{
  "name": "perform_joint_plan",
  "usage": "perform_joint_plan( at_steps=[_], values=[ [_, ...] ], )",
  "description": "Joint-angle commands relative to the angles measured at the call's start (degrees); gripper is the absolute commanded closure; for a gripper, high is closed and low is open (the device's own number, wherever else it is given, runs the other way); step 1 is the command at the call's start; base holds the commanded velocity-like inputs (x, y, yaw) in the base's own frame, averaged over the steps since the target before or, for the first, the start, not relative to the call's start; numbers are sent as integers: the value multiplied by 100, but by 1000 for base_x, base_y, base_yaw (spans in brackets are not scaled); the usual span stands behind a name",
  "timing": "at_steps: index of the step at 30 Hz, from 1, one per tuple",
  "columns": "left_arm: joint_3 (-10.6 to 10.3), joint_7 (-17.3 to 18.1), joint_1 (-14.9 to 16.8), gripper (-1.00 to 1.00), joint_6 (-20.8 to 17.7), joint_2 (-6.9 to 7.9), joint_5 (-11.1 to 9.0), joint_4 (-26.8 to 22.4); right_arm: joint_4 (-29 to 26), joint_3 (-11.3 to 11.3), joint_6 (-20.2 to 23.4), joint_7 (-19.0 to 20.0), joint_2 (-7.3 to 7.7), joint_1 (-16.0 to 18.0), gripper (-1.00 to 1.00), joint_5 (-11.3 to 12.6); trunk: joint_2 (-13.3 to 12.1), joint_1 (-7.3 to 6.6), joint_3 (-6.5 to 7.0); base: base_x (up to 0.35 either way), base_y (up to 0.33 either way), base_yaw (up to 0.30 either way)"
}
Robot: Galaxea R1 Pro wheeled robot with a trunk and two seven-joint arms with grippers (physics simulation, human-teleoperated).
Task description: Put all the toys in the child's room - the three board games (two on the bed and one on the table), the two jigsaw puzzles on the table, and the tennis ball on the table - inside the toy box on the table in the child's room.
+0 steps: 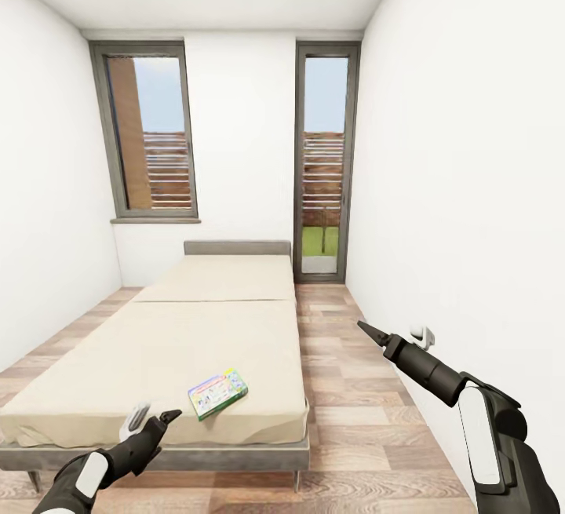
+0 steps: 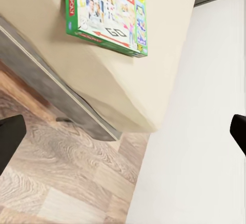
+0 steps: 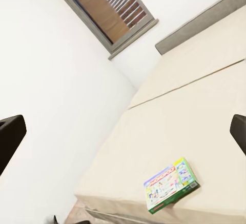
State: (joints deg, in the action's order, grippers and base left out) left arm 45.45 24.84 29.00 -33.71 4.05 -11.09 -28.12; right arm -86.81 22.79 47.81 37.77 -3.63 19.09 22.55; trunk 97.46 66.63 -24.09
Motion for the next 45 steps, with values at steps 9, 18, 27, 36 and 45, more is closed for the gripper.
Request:
perform_joint_plan(
  at_steps=[9, 18, 27, 36, 45],
  values=[
    [28, 27, 8, -100, -265, 65, -197, -1, -3, 15, 35, 14, -4, 4, -100, -2, 366, 198, -169, 0, 0, 0],
    [26, 35, 9, -100, -637, 64, -209, -4, -3, 15, 35, 11, -6, 6, -100, 3, 727, 396, -331, 0, 0, 0],
    [25, 38, 9, -100, -681, 65, -210, -22, 5, 15, 35, 11, -6, 6, -100, 3, 968, 528, -438, 0, 0, 0],
    [20, 48, 9, -100, -660, 54, -210, -33, 6, 15, 32, 11, -6, 4, -100, 4, 968, 528, -438, 0, 0, 0],
    [-3, 55, 9, -100, -653, 52, -210, -38, 13, 15, 26, 6, -6, 3, -100, 4, 968, 528, -438, 153, -47, 0]
  ],
)
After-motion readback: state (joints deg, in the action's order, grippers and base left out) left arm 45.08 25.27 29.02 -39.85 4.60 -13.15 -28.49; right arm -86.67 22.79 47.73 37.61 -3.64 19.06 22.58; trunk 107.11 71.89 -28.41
